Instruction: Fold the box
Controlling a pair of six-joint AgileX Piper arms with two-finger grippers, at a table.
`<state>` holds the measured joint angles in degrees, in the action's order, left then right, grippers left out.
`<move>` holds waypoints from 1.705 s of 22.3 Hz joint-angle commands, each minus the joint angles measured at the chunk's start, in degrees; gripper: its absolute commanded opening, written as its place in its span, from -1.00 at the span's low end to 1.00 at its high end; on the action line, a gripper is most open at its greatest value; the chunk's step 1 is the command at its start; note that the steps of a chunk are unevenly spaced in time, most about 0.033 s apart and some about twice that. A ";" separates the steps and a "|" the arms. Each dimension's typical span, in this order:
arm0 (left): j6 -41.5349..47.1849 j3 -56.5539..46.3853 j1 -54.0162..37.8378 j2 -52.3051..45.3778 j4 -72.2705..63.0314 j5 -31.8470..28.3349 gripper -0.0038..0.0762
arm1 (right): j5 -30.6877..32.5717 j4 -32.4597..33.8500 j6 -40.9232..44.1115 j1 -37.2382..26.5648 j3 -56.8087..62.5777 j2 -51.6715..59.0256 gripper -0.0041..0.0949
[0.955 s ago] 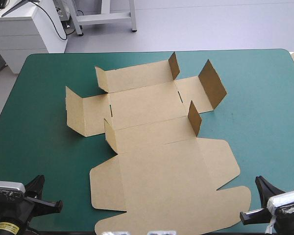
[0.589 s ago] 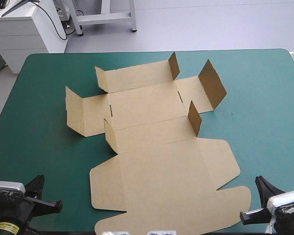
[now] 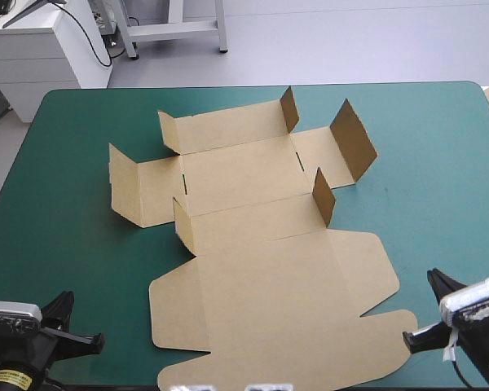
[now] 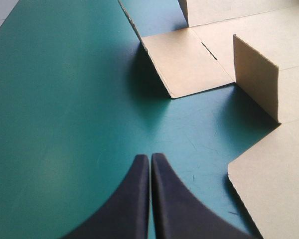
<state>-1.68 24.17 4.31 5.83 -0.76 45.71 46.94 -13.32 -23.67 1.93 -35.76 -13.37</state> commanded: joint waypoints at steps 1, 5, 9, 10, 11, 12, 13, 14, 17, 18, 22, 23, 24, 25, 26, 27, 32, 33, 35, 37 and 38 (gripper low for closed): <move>0.02 1.18 0.46 0.81 -0.27 -4.18 -0.92 | -5.85 -5.27 -2.64 0.06 -6.45 -8.27 -0.96; 0.15 1.18 0.46 0.81 -0.27 -4.18 -0.92 | -1.28 -20.72 -16.67 0.06 -15.48 -25.47 -0.96; 0.15 1.18 0.46 0.81 -0.27 -4.18 -0.92 | -0.82 -25.40 -19.55 0.06 -24.13 -39.28 -0.91; 0.15 1.18 0.46 0.81 -0.27 -4.18 -0.92 | -0.71 -25.40 -19.55 0.06 -25.80 -41.51 -0.91; 0.15 1.18 0.46 0.81 -0.27 -4.18 -0.92 | -0.71 -25.40 -19.55 0.06 -27.79 -44.44 -0.91; 0.15 1.18 0.46 0.81 -0.27 -4.18 -0.92 | -0.67 -25.40 -19.55 0.06 -28.69 -46.19 -0.91; 0.15 1.18 0.46 0.81 -0.27 -4.18 -0.92 | -0.56 -25.12 -18.67 0.06 -29.92 -47.89 -0.91; 0.15 1.18 0.46 0.81 -0.27 -4.18 -0.92 | -0.51 -24.46 -17.35 0.18 -30.72 -49.51 -0.91; 0.15 1.18 0.46 0.81 -0.27 -4.18 -0.92 | -0.41 -16.00 -8.41 3.38 -33.96 -53.56 -0.91; 0.15 1.18 0.46 0.81 -0.27 -4.18 -0.92 | -0.41 -12.56 -4.81 4.91 -34.89 -54.60 -0.91; 0.15 1.18 0.46 0.81 -0.27 -4.18 -0.92 | -0.41 6.68 11.66 14.15 -39.37 -60.08 -0.91; 0.15 1.18 0.46 0.81 -0.27 -4.18 -0.92 | -0.41 13.73 18.19 17.37 -41.15 -62.62 -0.91; 0.15 1.18 0.46 0.81 -0.27 -4.18 -0.92 | -0.37 17.55 21.37 19.26 -42.07 -64.34 -0.91; 0.15 1.18 0.46 0.81 -0.27 -4.18 -0.92 | -0.26 19.65 23.23 20.95 -43.98 -66.98 -0.91; 0.15 1.18 0.46 0.81 -0.27 -4.18 -0.92 | 0.07 19.49 23.35 21.23 -44.92 -68.54 -0.91; 0.15 1.18 0.46 0.81 -0.27 -4.18 -0.92 | 1.05 17.89 22.02 21.23 -46.82 -71.44 -0.90; 0.15 1.18 0.46 0.81 -0.27 -4.18 -0.92 | 9.31 17.10 19.83 21.13 -54.58 -80.31 -0.29; 0.15 1.18 0.46 0.81 -0.27 -4.18 -0.92 | 12.91 17.21 19.83 21.13 -57.66 -82.74 0.08; 0.15 1.18 0.46 0.81 -0.27 -4.18 -0.92 | 17.21 17.33 19.58 21.13 -61.81 -85.84 0.53; 0.15 1.18 0.46 0.81 -0.27 -4.18 -0.92 | 19.01 16.94 19.58 21.13 -64.14 -88.62 0.59; 0.15 1.18 0.46 0.81 -0.27 -4.18 -0.92 | 19.01 16.82 19.58 21.13 -64.24 -89.32 0.58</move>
<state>-1.68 24.17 4.31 5.83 -0.76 45.64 65.66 3.44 -3.58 23.08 -97.29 -103.60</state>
